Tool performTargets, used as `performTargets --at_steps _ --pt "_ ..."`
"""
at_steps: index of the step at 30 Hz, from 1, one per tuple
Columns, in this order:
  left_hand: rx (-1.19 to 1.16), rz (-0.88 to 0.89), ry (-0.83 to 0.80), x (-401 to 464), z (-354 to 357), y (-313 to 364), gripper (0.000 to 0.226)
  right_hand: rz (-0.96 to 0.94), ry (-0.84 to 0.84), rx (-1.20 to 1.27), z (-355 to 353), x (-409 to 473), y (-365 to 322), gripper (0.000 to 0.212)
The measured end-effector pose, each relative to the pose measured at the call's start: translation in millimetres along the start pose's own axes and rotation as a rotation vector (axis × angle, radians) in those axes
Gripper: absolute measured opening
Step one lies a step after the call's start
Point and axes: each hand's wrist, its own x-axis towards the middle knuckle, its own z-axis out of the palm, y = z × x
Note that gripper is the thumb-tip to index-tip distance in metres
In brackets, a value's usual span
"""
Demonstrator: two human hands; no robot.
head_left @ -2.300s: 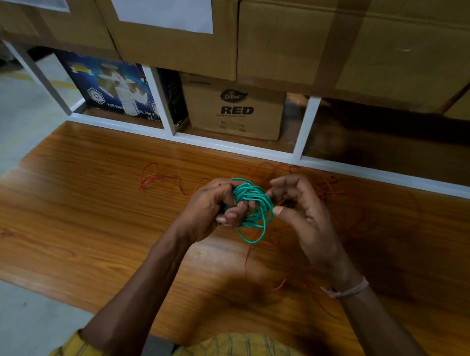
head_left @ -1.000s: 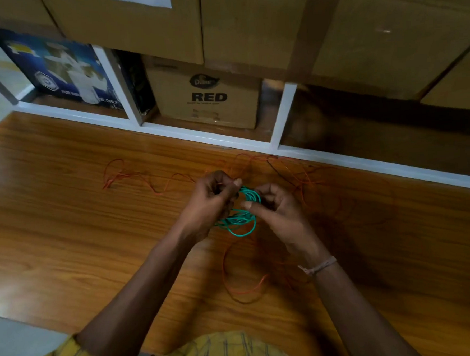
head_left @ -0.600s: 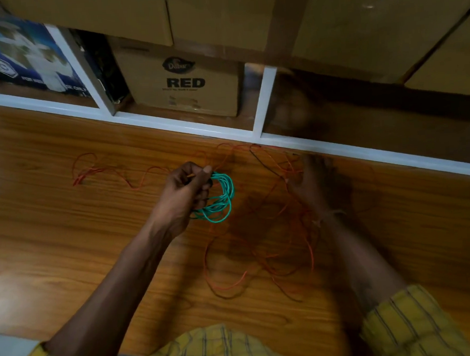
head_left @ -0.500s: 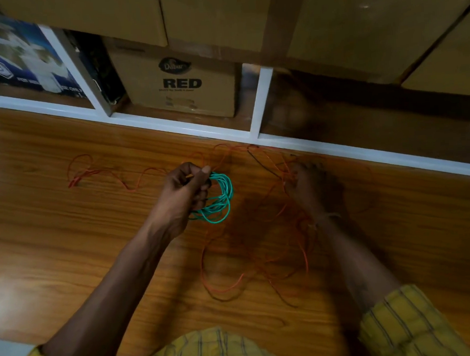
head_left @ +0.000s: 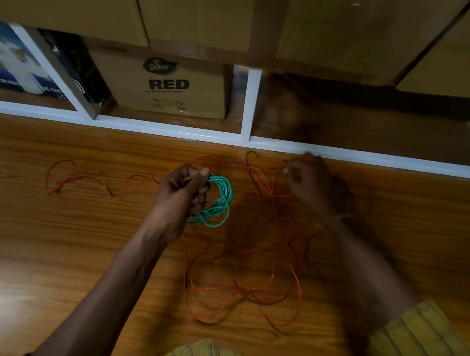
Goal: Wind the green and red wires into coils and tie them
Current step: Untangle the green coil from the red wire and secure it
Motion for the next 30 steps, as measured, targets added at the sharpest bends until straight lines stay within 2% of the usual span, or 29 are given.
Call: performTargets --at_steps 2,4,8,12,17,19,23,26,30 --pt "0.006 -0.001 -0.008 1 3 -1 0.020 0.049 0.009 -0.100 3 26 13 0.026" --pt "0.021 -0.004 -0.011 2 8 -1 0.021 0.051 -0.050 -0.171 10 44 25 0.031" --pt "0.039 -0.022 -0.007 4 16 -2 0.024 0.025 -0.117 -0.281 21 58 36 0.009" --pt "0.021 -0.024 0.003 8 18 -2 0.027 -0.013 -0.157 -0.329 8 49 36 0.008" --pt "-0.039 -0.021 0.011 14 16 -4 0.025 -0.022 -0.321 0.010 -12 27 37 0.011" --pt "-0.045 -0.022 -0.005 15 16 -5 0.024 0.000 -0.303 0.088 -9 24 36 0.010" --pt "-0.031 -0.031 -0.015 13 20 -4 0.024 -0.049 -0.143 0.097 6 27 30 0.008" --pt "-0.036 -0.017 -0.009 13 19 -3 0.024 -0.065 -0.115 0.060 19 36 22 0.014" --pt "-0.015 -0.020 0.032 9 17 -3 0.025 0.033 -0.100 0.046 32 47 15 0.003"
